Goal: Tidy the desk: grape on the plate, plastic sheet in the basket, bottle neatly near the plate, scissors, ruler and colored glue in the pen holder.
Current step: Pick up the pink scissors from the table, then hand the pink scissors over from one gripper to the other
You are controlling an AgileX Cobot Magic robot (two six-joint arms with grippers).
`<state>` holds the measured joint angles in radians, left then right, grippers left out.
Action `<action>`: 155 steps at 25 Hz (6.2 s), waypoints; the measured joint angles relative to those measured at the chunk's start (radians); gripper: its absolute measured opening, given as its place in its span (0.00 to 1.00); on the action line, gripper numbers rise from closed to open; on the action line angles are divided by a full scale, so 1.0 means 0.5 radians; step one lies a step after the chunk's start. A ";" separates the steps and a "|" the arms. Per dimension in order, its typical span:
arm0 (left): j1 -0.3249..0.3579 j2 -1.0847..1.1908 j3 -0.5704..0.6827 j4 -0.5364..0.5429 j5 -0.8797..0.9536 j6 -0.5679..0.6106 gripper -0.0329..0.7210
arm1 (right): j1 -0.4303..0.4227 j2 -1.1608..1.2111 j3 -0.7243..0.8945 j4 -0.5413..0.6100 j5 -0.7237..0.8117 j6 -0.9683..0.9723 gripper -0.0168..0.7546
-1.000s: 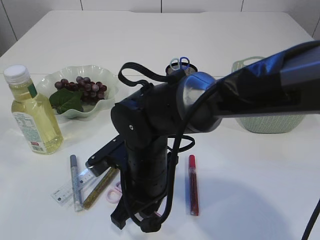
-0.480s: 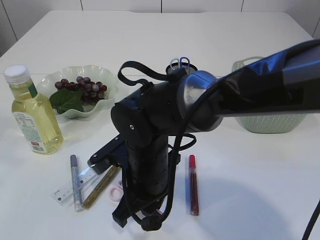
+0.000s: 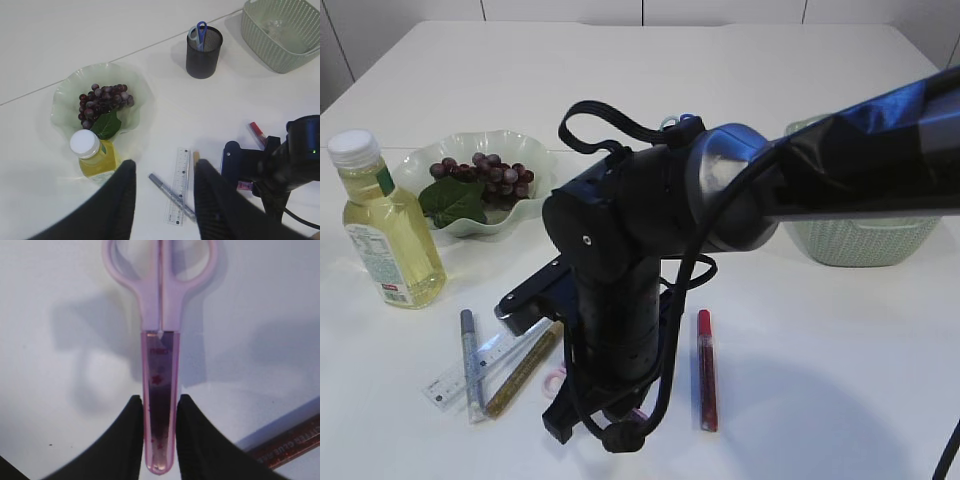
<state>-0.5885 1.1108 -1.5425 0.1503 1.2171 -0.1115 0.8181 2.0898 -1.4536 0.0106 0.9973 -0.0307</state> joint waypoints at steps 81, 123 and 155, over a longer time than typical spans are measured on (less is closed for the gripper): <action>0.000 0.008 0.000 -0.019 0.000 0.000 0.43 | 0.000 0.064 -0.060 -0.044 0.269 0.002 0.26; 0.000 0.008 0.000 -0.020 0.000 -0.003 0.43 | 0.000 0.064 -0.219 -0.044 0.413 0.019 0.26; 0.000 0.008 0.000 -0.047 0.000 -0.003 0.43 | 0.000 0.069 -0.223 -0.044 0.421 -0.009 0.26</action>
<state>-0.5885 1.1147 -1.5425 0.1269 1.2171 -0.1131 0.8181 2.1242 -1.5649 -0.0115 1.2077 -0.0350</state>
